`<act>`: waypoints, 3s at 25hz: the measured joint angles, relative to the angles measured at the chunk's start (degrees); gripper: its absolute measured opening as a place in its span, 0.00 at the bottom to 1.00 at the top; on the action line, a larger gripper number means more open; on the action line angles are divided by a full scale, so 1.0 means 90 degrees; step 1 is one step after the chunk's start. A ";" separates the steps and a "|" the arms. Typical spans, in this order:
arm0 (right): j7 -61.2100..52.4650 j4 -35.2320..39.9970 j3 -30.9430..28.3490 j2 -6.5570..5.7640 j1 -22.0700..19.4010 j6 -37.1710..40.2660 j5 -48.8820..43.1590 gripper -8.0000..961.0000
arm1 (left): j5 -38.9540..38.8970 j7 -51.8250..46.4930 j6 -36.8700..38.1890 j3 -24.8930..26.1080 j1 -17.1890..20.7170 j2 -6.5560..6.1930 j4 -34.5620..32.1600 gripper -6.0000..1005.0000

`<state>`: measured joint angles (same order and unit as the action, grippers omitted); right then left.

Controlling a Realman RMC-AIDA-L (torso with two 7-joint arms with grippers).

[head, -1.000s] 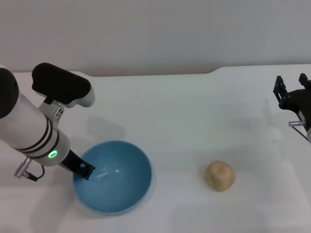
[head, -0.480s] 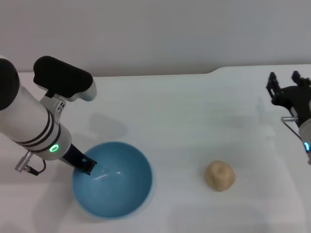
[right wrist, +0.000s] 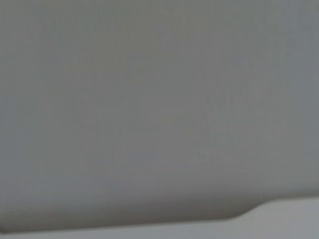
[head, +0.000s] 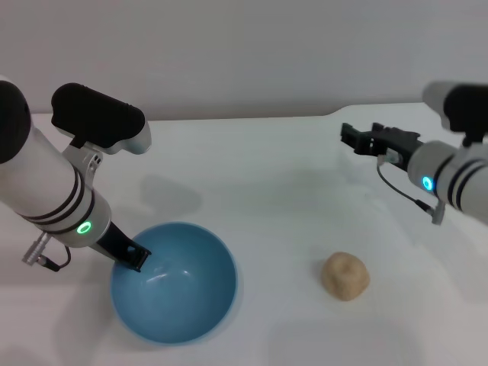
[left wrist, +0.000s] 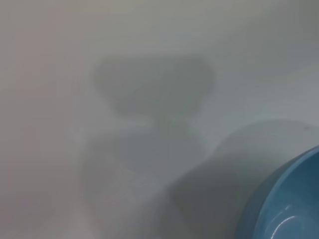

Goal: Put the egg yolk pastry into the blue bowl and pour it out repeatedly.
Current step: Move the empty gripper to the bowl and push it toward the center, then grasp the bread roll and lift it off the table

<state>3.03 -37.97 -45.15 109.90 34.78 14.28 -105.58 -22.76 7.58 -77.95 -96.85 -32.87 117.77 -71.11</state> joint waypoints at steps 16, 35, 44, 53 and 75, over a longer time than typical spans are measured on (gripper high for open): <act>-0.0050 -0.3617 -0.5710 0.0913 -0.0241 -0.8336 -0.4519 0.57 | 0.0163 0.0012 -0.0213 -0.0002 -0.0022 -0.0001 0.0011 0.00; 0.0181 -0.3673 -0.5174 0.0906 0.0483 -1.1056 -0.4728 0.57 | 0.0162 0.0028 -0.0305 -0.0034 -0.0075 0.0018 0.0011 0.00; 0.0181 -0.3446 -0.4864 0.0921 0.0429 -1.1305 -0.4710 0.57 | 0.0147 0.0028 -0.0245 -0.0066 -0.0192 0.0038 0.0011 0.01; 0.0188 -0.3203 -0.4846 0.0924 0.0453 -1.1285 -0.4988 0.57 | 0.0167 -0.0013 -0.0239 -0.0061 -0.0230 0.0039 0.0011 0.01; 0.0477 -0.2252 -0.4664 0.0982 0.0721 -1.0468 -0.4679 0.57 | 0.0125 -0.0061 -0.0249 -0.0043 -0.0323 0.0039 0.0113 0.01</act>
<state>7.32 -58.24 -87.12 118.73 41.28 -79.93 -147.69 -21.63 7.03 -80.19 -97.24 -35.78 118.12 -70.09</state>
